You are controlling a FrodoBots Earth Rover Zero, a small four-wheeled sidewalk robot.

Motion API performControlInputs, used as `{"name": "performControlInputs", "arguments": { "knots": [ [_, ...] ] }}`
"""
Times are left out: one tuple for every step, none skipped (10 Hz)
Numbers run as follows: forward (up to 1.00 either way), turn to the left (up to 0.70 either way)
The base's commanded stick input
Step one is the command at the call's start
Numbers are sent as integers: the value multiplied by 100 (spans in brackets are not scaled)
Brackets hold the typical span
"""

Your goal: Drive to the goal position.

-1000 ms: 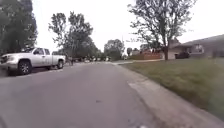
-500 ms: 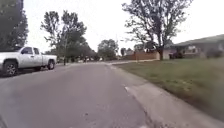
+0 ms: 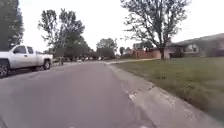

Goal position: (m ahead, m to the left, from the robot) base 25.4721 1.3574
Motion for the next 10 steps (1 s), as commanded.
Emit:
{"name": "performControlInputs", "arguments": {
  "knots": [
    [100,0],
    [100,0],
    [100,0],
    [100,0],
    [100,0],
    [100,0],
    [100,0],
    [100,0],
    [100,3],
    [100,19]
  ]
}}
